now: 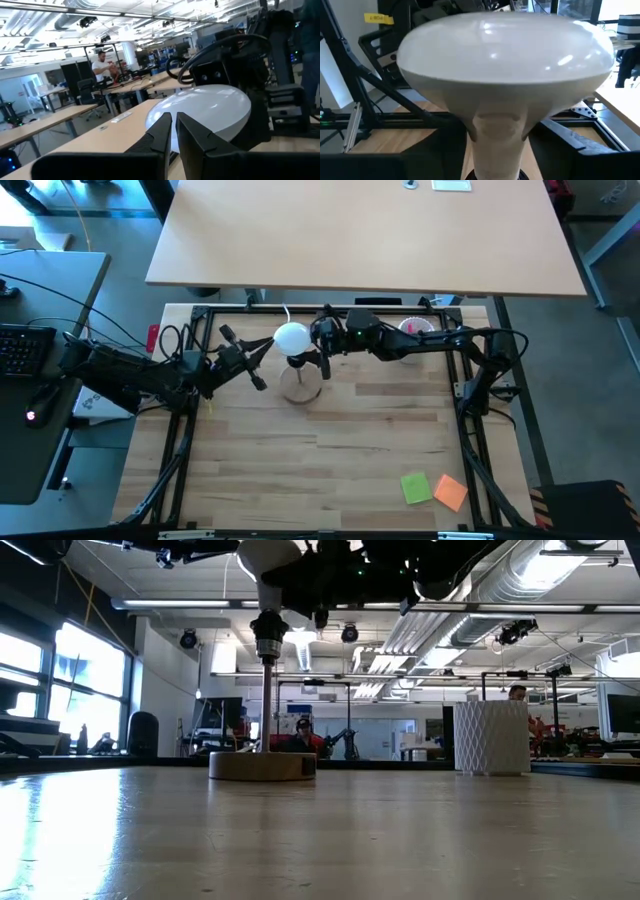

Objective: Screw lightbulb
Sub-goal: Insert the lightbulb into the lamp

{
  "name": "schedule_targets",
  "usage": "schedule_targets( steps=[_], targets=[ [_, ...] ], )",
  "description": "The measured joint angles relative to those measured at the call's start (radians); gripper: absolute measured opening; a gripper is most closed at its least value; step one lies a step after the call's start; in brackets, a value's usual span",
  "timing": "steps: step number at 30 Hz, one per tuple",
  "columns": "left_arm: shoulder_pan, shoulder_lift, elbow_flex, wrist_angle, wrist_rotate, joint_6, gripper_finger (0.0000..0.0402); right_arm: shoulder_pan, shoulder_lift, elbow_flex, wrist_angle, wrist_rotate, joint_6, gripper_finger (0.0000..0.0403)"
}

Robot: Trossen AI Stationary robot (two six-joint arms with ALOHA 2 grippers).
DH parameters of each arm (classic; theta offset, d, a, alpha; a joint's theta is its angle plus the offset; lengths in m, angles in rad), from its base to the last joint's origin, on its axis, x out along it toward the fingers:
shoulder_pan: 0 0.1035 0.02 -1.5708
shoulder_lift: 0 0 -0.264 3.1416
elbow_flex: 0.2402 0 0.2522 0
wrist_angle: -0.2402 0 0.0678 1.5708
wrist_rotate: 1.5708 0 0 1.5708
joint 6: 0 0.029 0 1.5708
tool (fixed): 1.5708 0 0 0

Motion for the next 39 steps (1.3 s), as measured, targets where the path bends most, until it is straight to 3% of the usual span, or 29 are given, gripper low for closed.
schedule_targets(
  steps=[16, 25, 30, 39],
  targets=[
    [0.0, 0.0, 0.0, 0.055, 0.01, 0.028, 0.0026, 0.009, 0.001, 0.0, 0.05, 0.008, -0.005, 0.0166],
    [-0.012, -0.001, 0.001, -0.026, 0.024, -0.027, 0.0026, 0.033, -0.002, 0.002, -0.024, 0.025, -0.05, 0.0167],
    [-0.029, 0.0, 0.002, -0.021, 0.001, -0.001, 0.0026, 0.033, -0.002, 0.002, -0.019, 0.023, -0.067, 0.0189],
    [-0.031, -0.002, -0.002, -0.032, -0.146, 0.036, 0.0026, 0.026, -0.037, 0.002, -0.059, 0.016, -0.096, 0.0266]
  ],
)
